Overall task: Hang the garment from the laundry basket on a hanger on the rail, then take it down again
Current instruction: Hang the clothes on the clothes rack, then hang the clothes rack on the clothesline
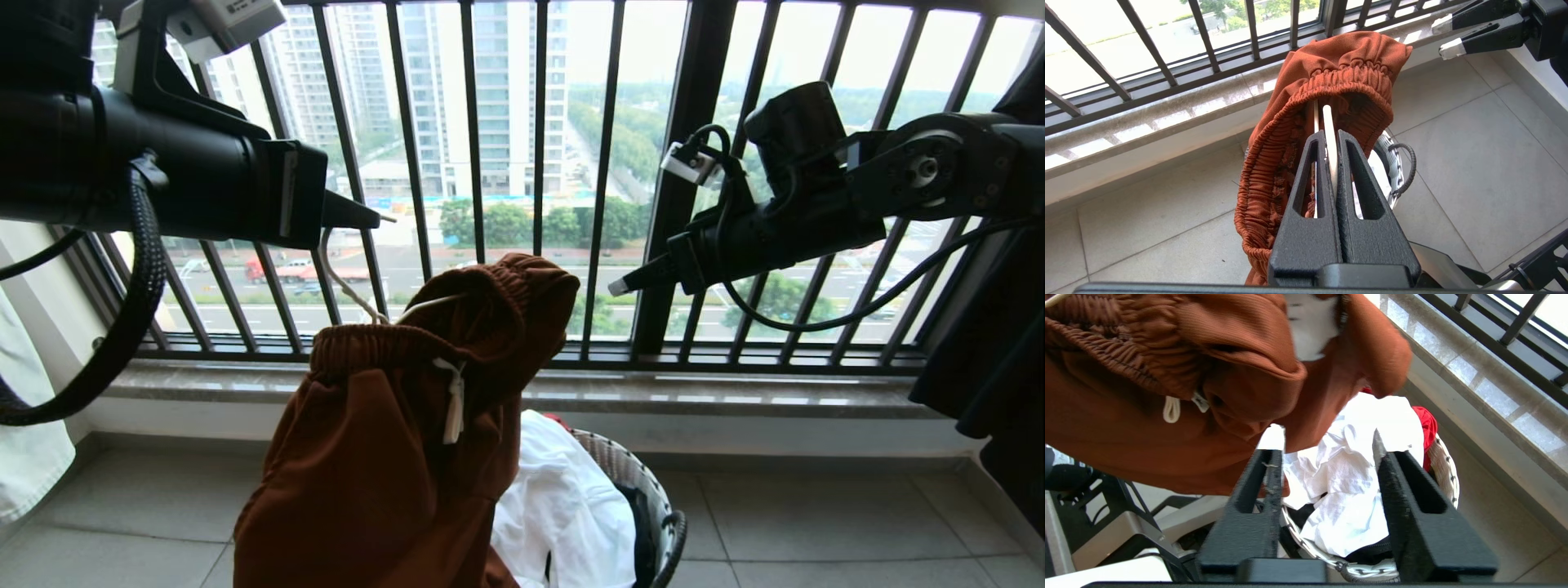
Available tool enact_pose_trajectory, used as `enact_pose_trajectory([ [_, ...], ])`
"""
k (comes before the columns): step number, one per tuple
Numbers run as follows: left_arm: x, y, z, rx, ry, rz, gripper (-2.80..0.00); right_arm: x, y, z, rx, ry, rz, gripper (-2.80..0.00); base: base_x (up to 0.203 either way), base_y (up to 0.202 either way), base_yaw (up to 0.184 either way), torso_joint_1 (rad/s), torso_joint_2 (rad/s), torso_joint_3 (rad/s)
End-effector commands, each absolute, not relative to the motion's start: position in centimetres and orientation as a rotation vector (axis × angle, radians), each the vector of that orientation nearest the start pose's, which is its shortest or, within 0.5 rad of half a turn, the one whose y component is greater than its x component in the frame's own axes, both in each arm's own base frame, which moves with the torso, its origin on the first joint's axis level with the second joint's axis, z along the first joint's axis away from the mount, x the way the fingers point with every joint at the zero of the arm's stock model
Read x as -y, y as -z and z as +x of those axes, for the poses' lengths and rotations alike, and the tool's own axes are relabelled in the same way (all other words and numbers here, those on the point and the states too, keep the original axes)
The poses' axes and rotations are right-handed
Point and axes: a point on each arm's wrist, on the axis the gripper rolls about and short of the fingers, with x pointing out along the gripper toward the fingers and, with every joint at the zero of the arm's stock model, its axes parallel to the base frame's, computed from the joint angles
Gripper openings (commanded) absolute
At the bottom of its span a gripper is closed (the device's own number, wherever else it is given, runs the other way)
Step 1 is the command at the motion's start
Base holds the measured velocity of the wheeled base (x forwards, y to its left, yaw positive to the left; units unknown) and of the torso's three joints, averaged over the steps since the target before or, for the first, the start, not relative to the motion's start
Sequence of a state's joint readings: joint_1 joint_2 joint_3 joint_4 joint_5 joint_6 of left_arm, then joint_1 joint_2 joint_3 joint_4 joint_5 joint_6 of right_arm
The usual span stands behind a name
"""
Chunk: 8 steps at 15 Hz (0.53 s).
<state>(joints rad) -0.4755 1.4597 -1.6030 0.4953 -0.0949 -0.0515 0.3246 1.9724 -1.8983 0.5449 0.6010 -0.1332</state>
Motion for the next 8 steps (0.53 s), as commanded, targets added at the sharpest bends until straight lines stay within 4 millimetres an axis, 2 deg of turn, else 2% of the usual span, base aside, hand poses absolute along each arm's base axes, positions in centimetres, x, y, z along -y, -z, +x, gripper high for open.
enact_pose_trajectory([
  [1, 10.6, -36.1, 20.2, -0.374, 0.555, 0.019, -2.80, -14.8, -29.1, 33.7, -0.573, -0.939, -0.034, -2.80, 0.000, 0.000, 0.000, 0.000, 0.00, 0.000],
  [3, 10.7, -36.2, 20.2, -0.371, 0.558, 0.018, -2.80, -17.5, -29.2, 32.4, -0.596, -0.926, -0.012, -2.80, 0.000, 0.000, 0.000, 0.000, 0.00, 0.000],
  [5, 10.5, -36.8, 19.8, -0.349, 0.560, 0.012, -2.80, -17.7, -28.9, 33.1, -0.571, -0.859, -0.023, -2.80, 0.000, 0.000, 0.000, 0.000, 0.00, 0.000],
  [7, 10.3, -37.0, 19.4, -0.339, 0.563, 0.010, -2.80, -15.8, -28.5, 34.6, -0.553, -0.792, -0.046, -2.80, 0.000, 0.000, 0.000, 0.000, 0.00, 0.000],
  [8, 10.3, -37.1, 19.4, -0.336, 0.563, 0.010, -2.80, -14.7, -27.8, 35.4, -0.545, -0.782, -0.111, -2.80, 0.000, 0.000, 0.000, 0.000, 0.00, 0.000],
])
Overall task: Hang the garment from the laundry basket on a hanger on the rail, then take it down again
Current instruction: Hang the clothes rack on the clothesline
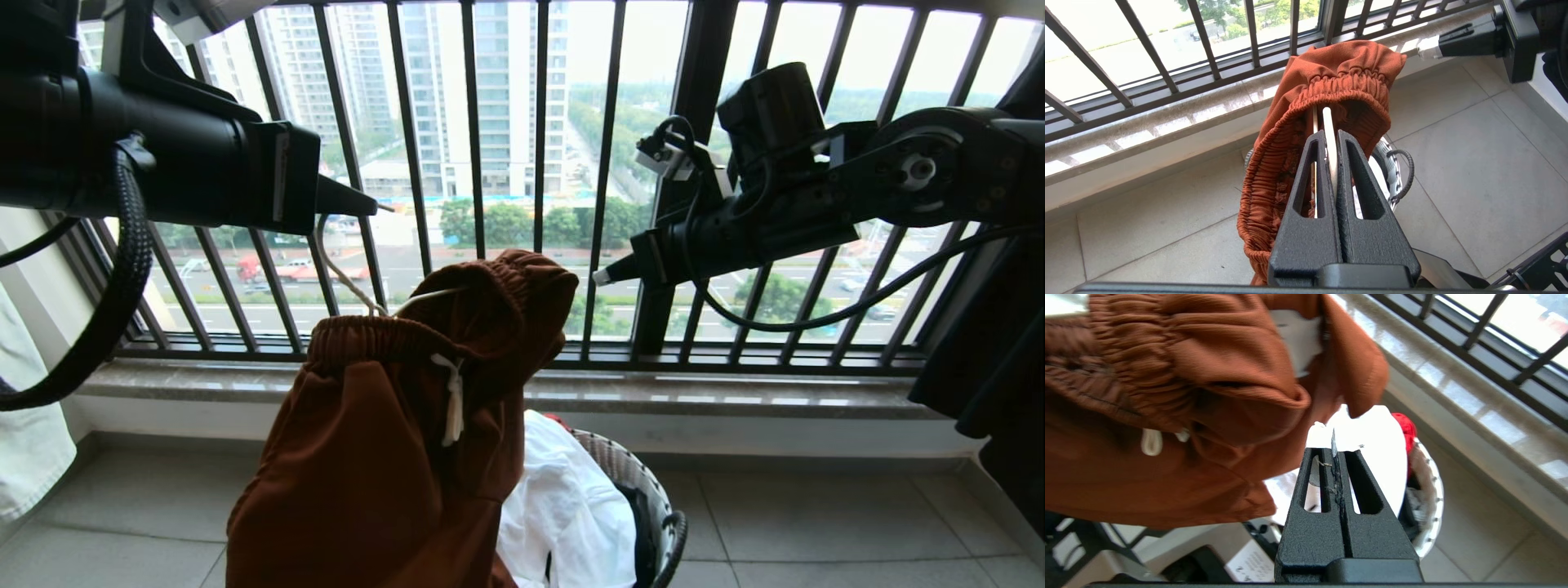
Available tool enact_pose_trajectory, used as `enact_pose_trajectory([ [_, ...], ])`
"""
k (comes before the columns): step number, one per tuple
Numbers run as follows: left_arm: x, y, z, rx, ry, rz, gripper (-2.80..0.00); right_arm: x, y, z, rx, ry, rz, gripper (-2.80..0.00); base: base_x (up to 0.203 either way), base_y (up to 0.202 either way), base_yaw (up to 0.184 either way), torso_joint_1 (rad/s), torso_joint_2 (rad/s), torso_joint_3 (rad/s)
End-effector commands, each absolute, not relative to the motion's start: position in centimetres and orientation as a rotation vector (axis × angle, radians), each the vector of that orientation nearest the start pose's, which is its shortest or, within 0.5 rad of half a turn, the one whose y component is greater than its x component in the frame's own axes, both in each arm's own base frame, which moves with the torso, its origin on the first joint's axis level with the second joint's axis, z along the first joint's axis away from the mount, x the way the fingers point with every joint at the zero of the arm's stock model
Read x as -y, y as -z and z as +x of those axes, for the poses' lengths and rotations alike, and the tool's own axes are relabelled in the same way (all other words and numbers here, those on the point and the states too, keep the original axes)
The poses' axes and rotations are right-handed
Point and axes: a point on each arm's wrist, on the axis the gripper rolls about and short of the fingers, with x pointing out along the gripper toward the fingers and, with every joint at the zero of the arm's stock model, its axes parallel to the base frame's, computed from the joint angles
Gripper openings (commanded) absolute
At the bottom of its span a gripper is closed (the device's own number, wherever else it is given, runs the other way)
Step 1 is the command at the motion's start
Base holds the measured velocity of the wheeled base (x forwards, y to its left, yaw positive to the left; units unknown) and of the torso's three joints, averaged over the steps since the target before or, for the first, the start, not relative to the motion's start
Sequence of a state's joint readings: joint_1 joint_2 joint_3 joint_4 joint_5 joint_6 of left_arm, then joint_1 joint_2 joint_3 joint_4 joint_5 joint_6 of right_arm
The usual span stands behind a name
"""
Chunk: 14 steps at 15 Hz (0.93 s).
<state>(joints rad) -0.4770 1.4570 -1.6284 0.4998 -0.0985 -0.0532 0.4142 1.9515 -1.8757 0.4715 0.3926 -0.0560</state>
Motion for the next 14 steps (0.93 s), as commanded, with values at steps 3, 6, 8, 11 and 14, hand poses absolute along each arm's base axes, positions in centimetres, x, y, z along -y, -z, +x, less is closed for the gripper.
enact_pose_trajectory([
  [3, 10.1, -37.4, 19.0, -0.324, 0.569, 0.007, -2.80, -13.2, -24.2, 38.5, -0.585, -0.810, -0.191, -2.80, 0.000, 0.000, 0.000, 0.000, 0.00, 0.000],
  [6, 10.1, -37.4, 18.9, -0.323, 0.581, 0.006, -2.80, -12.8, -22.8, 39.9, -0.533, -0.927, -0.147, -2.80, 0.000, 0.000, 0.000, 0.000, 0.00, 0.000],
  [8, 10.2, -37.5, 18.8, -0.324, 0.616, -0.001, -2.80, -12.8, -21.4, 41.3, -0.502, -0.940, -0.150, -2.80, 0.000, 0.000, 0.000, 0.000, 0.00, 0.000],
  [11, 10.3, -37.5, 18.7, -0.329, 0.714, -0.016, -2.80, -12.0, -19.6, 42.7, -0.484, -0.937, -0.193, -2.80, 0.000, 0.000, 0.000, 0.000, 0.00, 0.000],
  [14, 10.6, -37.3, 19.3, -0.339, 0.718, -0.007, -2.80, -9.4, -19.8, 42.4, -0.458, -0.964, -0.210, -2.80, 0.000, 0.000, 0.000, 0.000, 0.00, 0.000],
])
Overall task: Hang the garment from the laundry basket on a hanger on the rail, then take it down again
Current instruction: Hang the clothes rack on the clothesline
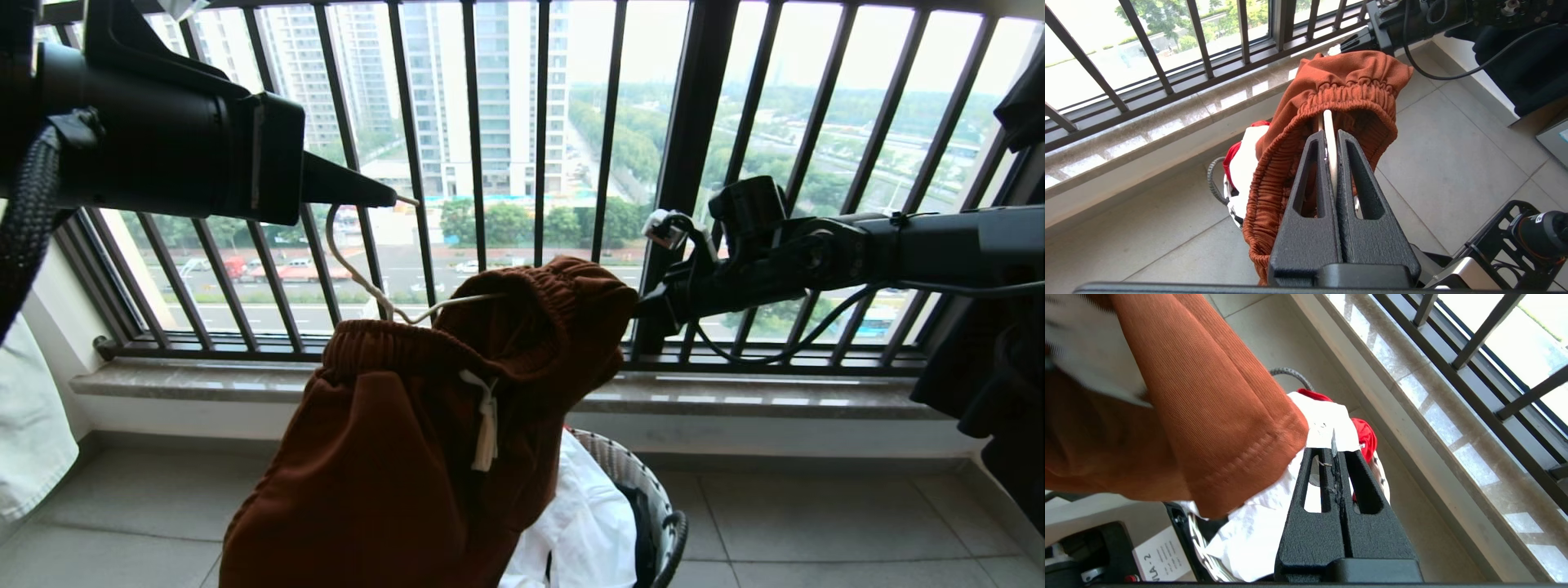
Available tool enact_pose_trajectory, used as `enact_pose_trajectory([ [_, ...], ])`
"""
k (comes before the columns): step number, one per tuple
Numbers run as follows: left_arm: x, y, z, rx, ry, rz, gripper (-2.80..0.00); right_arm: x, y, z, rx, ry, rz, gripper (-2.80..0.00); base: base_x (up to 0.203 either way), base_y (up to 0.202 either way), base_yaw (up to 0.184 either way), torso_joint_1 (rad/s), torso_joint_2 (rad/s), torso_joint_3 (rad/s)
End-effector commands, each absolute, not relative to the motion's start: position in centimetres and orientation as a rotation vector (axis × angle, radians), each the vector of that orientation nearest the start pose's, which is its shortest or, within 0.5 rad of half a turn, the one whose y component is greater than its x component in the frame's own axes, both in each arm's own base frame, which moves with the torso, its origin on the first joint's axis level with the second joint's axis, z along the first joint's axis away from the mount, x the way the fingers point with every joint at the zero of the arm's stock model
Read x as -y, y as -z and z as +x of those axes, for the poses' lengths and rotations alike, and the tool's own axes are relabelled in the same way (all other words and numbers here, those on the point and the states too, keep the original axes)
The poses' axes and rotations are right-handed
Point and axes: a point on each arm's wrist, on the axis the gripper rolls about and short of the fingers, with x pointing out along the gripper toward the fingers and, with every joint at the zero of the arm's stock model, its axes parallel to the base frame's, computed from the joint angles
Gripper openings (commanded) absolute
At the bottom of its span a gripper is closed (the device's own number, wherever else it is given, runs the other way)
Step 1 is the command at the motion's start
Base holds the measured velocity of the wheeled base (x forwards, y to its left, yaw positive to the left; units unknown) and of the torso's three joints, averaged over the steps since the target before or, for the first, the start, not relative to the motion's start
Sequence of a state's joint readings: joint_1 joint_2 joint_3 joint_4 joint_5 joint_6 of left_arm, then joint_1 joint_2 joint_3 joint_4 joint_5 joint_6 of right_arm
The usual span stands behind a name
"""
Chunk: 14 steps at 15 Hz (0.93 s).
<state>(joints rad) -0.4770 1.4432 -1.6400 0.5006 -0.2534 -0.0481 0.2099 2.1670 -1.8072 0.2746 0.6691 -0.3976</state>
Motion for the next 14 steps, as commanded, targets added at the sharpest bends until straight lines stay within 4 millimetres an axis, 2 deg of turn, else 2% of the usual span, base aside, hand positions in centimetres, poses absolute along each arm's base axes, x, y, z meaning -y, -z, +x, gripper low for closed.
enact_pose_trajectory([
  [1, 10.7, -37.1, 19.5, -0.339, 0.719, 0.012, -2.80, -8.2, -19.8, 42.2, -0.442, -0.974, -0.235, -2.80, 0.000, 0.000, 0.000, 0.000, 0.00, 0.000],
  [2, 10.7, -37.0, 19.6, -0.342, 0.719, 0.012, -2.80, -7.1, -19.9, 41.9, -0.422, -0.980, -0.263, -2.80, 0.000, 0.000, 0.000, 0.000, 0.00, 0.000],
  [4, 10.8, -36.9, 19.8, -0.349, 0.719, 0.013, -2.80, -6.1, -20.2, 41.2, -0.428, -1.004, -0.275, -2.80, 0.000, 0.000, 0.000, 0.000, 0.00, 0.000],
  [8, 10.9, -36.8, 19.9, -0.352, 0.720, 0.015, -2.80, -5.6, -19.4, 40.9, -0.436, -1.068, -0.286, -2.80, 0.000, 0.000, 0.000, 0.000, 0.00, 0.000],
  [9, 11.0, -36.8, 20.0, -0.353, 0.720, 0.015, -2.80, -5.7, -19.4, 40.9, -0.430, -1.088, -0.275, 0.00, 0.000, 0.000, 0.000, 0.000, 0.00, 0.000],
  [14, 11.0, -36.8, 20.0, -0.352, 0.720, 0.015, -2.80, -8.0, -17.5, 41.2, -0.438, -1.156, -0.269, 0.00, 0.000, 0.000, 0.000, 0.000, 0.00, 0.000],
])
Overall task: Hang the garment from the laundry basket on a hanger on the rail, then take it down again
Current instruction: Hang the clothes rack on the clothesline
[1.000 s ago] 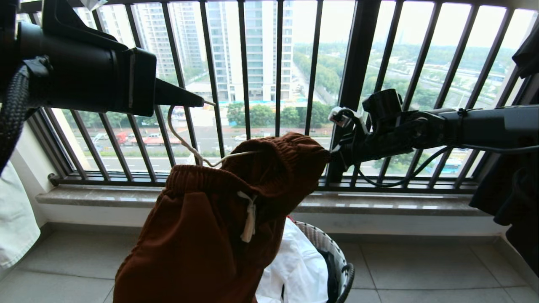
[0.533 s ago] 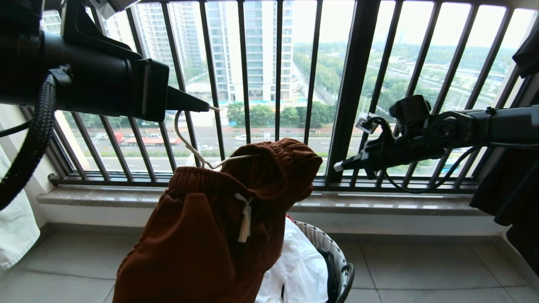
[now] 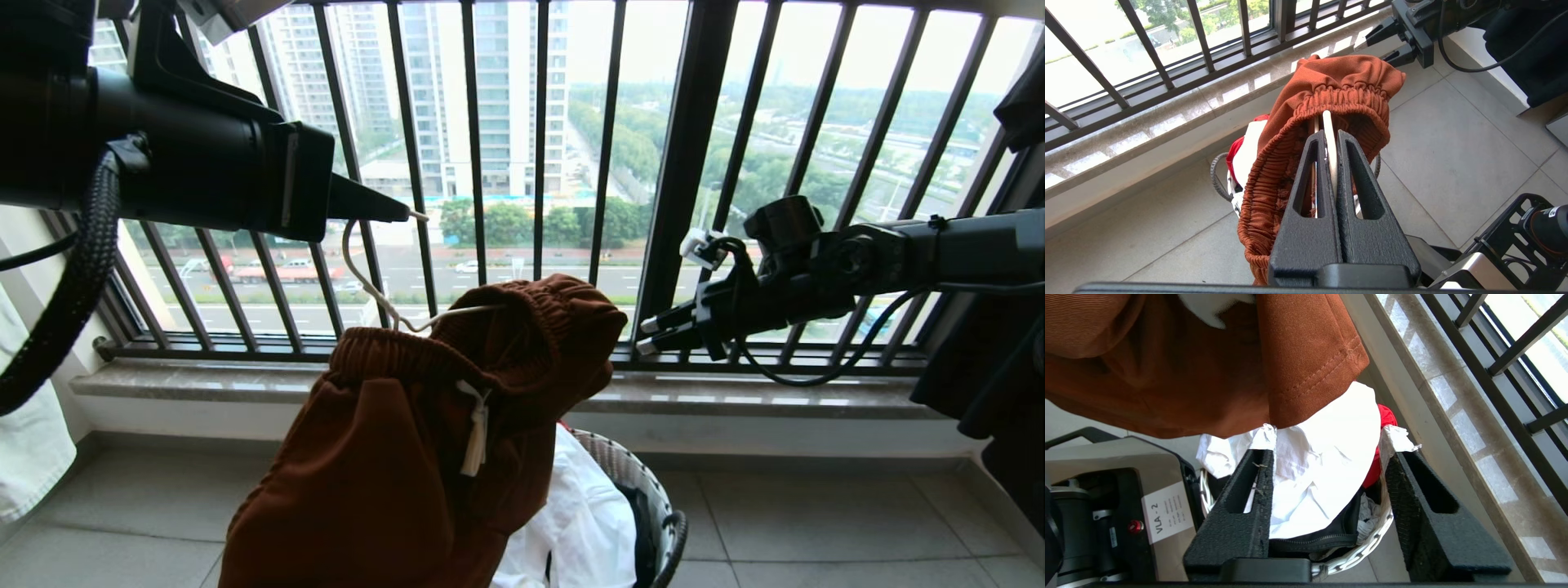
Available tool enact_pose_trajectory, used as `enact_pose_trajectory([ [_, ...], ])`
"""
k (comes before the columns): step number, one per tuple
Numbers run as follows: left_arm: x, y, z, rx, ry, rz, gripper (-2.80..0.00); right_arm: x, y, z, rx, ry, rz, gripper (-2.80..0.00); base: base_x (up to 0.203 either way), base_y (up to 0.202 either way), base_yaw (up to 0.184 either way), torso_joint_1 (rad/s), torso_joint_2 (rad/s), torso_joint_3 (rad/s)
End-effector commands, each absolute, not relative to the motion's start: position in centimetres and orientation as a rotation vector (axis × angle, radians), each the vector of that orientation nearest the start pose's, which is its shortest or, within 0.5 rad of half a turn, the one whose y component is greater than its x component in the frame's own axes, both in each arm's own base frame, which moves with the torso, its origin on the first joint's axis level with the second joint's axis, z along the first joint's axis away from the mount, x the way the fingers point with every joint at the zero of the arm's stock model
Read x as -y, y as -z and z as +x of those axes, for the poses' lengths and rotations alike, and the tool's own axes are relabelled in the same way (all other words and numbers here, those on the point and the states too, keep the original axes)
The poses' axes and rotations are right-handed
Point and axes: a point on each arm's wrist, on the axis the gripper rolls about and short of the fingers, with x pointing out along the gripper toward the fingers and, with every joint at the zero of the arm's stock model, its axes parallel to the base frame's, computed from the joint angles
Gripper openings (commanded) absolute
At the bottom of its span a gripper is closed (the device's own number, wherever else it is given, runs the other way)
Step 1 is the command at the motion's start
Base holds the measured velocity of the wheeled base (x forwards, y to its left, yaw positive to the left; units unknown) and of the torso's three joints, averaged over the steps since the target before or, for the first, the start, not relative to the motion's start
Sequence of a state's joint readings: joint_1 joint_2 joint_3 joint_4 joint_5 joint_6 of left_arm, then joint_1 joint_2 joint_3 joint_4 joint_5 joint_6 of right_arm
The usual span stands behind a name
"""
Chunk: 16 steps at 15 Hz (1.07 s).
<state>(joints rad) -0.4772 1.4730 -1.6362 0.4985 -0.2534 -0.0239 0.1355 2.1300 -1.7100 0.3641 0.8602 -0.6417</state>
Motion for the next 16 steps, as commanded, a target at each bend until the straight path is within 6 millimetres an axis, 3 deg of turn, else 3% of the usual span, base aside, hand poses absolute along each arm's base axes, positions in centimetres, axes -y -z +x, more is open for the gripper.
enact_pose_trajectory([
  [1, 11.0, -36.8, 20.0, -0.350, 0.720, 0.015, -2.80, -8.3, -17.0, 41.2, -0.436, -1.164, -0.272, 0.00, 0.000, 0.000, 0.000, 0.000, 0.00, 0.000],
  [7, 10.9, -36.8, 19.9, -0.349, 0.720, 0.015, -2.80, -11.4, -15.4, 40.7, -0.399, -1.233, -0.301, 0.00, 0.000, 0.000, 0.000, 0.000, 0.00, 0.000],
  [16, 10.9, -37.0, 19.8, -0.341, 0.722, 0.014, -2.80, -13.5, -14.7, 41.1, -0.395, -1.257, -0.268, 0.00, 0.000, 0.000, 0.000, 0.000, 0.00, 0.000],
])
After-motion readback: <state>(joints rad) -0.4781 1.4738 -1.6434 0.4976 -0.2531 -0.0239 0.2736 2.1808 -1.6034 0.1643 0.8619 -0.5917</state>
